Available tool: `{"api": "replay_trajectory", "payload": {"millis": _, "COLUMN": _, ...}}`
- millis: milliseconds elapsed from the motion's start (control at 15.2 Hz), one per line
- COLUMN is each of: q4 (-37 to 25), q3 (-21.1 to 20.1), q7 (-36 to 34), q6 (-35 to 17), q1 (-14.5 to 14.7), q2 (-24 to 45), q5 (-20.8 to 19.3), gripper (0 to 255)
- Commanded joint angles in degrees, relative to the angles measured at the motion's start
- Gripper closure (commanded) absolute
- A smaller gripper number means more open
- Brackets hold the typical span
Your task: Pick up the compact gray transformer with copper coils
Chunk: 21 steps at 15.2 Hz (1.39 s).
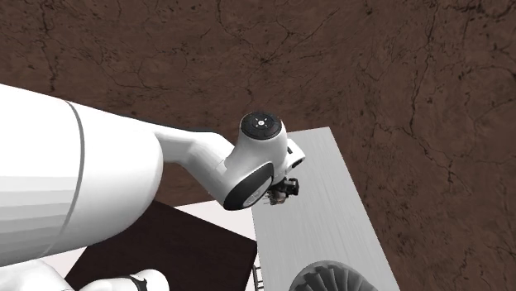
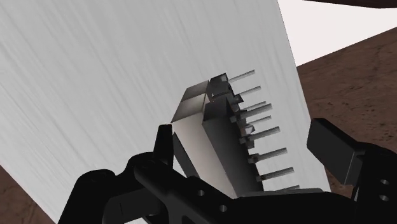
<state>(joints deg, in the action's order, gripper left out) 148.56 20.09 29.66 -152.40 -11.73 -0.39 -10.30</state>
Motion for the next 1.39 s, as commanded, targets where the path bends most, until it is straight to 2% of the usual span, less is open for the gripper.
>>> {"api": "replay_trajectory", "payload": {"millis": 0, "q4": 0.2, "q3": 0.0, "q7": 0.3, "q6": -1.8, "q1": 0.0, "q2": 1.6, "q5": 0.6, "gripper": 0}}
{"api": "replay_trajectory", "payload": {"millis": 198, "q4": 0.3, "q3": 0.0, "q7": 0.5, "q6": -2.3, "q1": 0.0, "q2": 2.1, "q5": 0.8, "gripper": 0}}
{"api": "replay_trajectory", "payload": {"millis": 264, "q4": 0.3, "q3": 0.0, "q7": 0.5, "q6": -2.3, "q1": 0.0, "q2": 2.0, "q5": 0.7, "gripper": 255}}
{"api": "replay_trajectory", "payload": {"millis": 858, "q4": 0.3, "q3": 0.0, "q7": 0.5, "q6": -2.3, "q1": 0.0, "q2": 2.1, "q5": 0.8, "gripper": 255}}
{"api": "replay_trajectory", "payload": {"millis": 1320, "q4": -0.5, "q3": 0.0, "q7": -0.6, "q6": 4.1, "q1": -0.1, "q2": -3.7, "q5": -1.2, "gripper": 255}}
